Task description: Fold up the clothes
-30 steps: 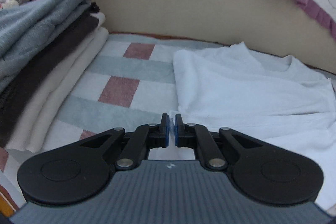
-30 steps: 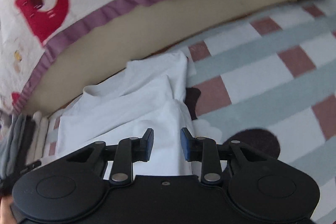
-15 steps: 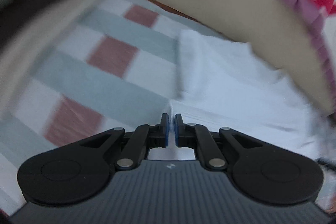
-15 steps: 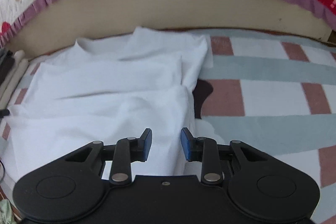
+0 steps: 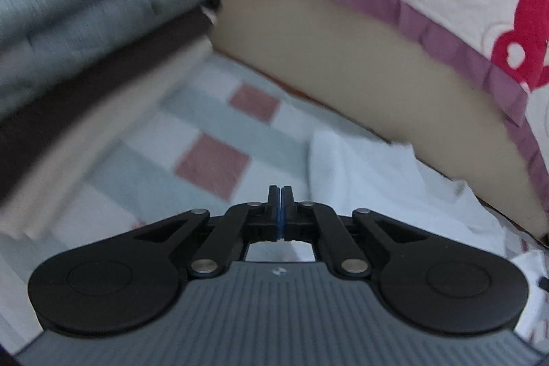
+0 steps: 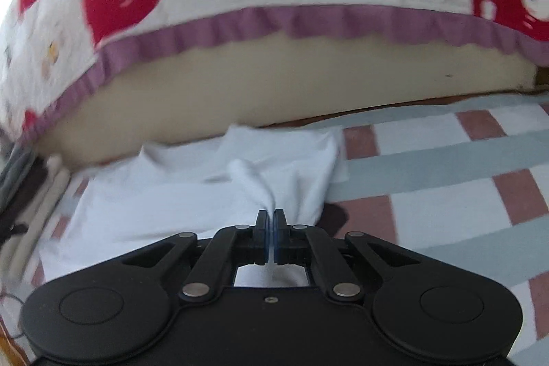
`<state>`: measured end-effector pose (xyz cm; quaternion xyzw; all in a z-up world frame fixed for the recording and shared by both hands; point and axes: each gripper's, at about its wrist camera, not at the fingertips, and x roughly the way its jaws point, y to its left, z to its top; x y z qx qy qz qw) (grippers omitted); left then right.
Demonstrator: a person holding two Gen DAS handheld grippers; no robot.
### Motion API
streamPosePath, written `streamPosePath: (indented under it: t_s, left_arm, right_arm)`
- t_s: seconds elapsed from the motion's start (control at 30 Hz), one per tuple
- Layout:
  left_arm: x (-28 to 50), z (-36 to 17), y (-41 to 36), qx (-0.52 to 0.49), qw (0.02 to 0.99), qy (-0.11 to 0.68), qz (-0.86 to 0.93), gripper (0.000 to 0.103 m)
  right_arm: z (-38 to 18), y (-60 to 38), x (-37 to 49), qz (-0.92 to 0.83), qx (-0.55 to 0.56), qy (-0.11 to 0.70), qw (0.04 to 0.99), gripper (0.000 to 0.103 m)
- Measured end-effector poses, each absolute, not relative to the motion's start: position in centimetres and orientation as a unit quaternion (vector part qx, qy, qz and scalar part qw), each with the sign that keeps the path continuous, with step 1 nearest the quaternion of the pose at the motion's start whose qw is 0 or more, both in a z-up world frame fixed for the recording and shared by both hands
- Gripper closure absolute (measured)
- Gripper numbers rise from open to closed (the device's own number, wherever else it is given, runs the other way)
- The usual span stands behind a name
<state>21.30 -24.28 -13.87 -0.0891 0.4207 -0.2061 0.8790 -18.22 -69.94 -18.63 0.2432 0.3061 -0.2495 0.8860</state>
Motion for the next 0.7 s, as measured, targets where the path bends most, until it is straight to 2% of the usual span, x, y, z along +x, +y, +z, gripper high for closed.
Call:
streamPosePath:
  t_s: [0.17, 0.3, 0.37, 0.53, 0.57, 0.6, 0.7]
  left_arm:
    - [21.6, -16.4, -26.3, -0.045, 0.841, 0.496, -0.213, 0.101]
    - [21.8, -16.6, -26.4, -0.023, 0.837, 0.509, -0.197, 0.098]
    - [22.1, -16.8, -25.7, -0.040, 0.831, 0.519, -0.198, 0.098]
    - [22.2, -17.8, -26.1, -0.059, 0.809, 0.541, -0.222, 0.098]
    - [22.1, -17.9, -26.4, -0.066, 0.805, 0.543, -0.231, 0.093]
    - [22.0, -18.0, -26.6, -0.073, 0.801, 0.545, -0.239, 0.088]
    - [21.7, -18.9, -27.3, -0.125, 0.771, 0.559, -0.276, 0.084]
  right_arm:
    - [-20.4, -70.1, -17.1, -0.311, 0.202, 0.379, 0.848, 0.099]
    - [-21.4, -70.2, -16.4, -0.376, 0.153, 0.431, 0.806, 0.097]
    - [-20.1, -70.9, -17.3, -0.416, 0.145, 0.416, 0.796, 0.096]
    - [-17.7, -72.4, -19.5, -0.355, 0.255, 0.327, 0.838, 0.088]
    - [-17.7, -72.3, -19.3, -0.340, 0.260, 0.321, 0.845, 0.083]
    - [-17.6, -72.0, -18.9, -0.333, 0.248, 0.322, 0.851, 0.080]
    - [-17.2, -70.5, -17.1, -0.328, 0.151, 0.345, 0.867, 0.080]
